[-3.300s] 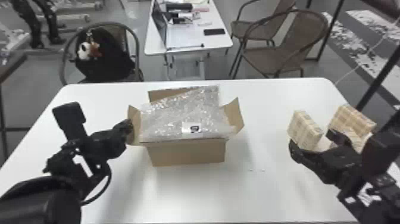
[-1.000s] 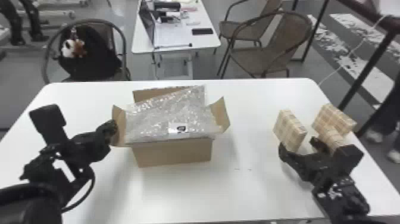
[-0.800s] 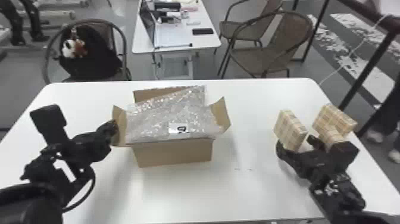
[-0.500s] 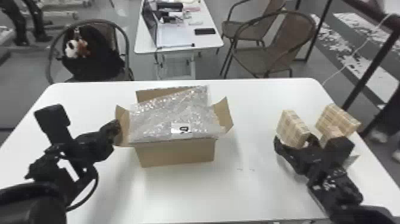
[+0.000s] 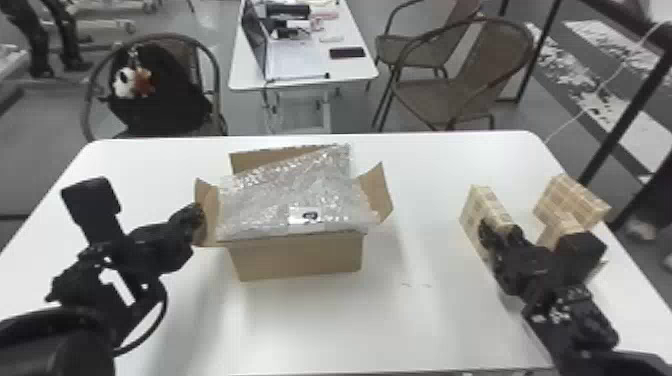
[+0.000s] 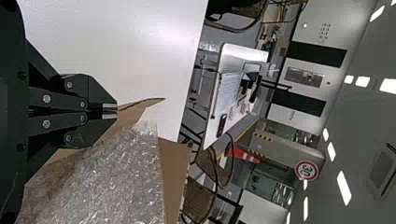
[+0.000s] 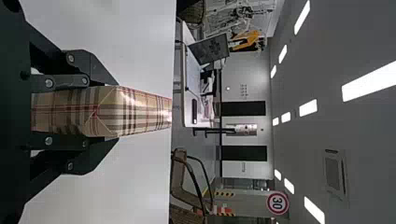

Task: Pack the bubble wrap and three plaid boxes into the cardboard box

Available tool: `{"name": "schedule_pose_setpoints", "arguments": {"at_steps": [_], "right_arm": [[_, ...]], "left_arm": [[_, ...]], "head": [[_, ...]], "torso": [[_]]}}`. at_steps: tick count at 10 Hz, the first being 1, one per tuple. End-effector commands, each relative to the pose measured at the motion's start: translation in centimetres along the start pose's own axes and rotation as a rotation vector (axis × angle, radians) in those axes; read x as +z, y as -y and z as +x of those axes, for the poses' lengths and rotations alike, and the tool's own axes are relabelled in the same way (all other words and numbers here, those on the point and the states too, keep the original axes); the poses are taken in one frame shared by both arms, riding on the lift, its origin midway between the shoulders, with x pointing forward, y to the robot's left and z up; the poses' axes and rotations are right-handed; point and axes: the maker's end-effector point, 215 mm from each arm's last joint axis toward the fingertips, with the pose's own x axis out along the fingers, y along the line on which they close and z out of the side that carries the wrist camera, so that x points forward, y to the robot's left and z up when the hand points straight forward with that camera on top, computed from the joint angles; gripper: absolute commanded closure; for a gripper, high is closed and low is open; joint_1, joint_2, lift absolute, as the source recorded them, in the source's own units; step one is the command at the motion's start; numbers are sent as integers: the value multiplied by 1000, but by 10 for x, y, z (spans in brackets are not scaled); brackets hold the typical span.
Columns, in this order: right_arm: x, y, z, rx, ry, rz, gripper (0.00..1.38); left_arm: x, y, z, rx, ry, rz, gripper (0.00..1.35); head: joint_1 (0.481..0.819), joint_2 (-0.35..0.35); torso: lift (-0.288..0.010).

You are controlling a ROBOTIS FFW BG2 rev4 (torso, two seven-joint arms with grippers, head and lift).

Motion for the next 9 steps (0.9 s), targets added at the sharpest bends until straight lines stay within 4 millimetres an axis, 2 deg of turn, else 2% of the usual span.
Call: {"name": "schedule_pose_setpoints", "arguments": {"at_steps": [1, 3, 4, 5, 6, 7, 9], "right_arm": [[3, 0, 0, 0, 3, 2, 1023], [15, -3, -3, 5, 30, 21, 1023], [38, -21, 0, 40, 61, 62, 1023], [74, -47, 7, 102, 100, 79, 1023], [121, -83, 16, 204, 117, 74, 1023], [152, -114, 24, 301, 82, 111, 1023], [211, -160, 28, 479, 1, 140, 1023]], "left_arm": [[-1, 1, 1, -1, 0, -1, 1213], [-1, 0, 1, 2, 1, 1, 1213], [-2, -1, 0, 4, -2, 0, 1213], [-2, -1, 0, 5, 0, 1, 1213], [-1, -2, 0, 5, 1, 2, 1213], [0, -1, 1, 6, 3, 7, 1213], [0, 0, 2, 6, 1, 10, 1213]], "head": [[695, 18], [695, 18], [695, 18], [695, 28], [695, 52], [695, 70], [686, 141]], "torso": [[-132], [-132], [-132], [-132], [-132], [-132], [-132]]}}
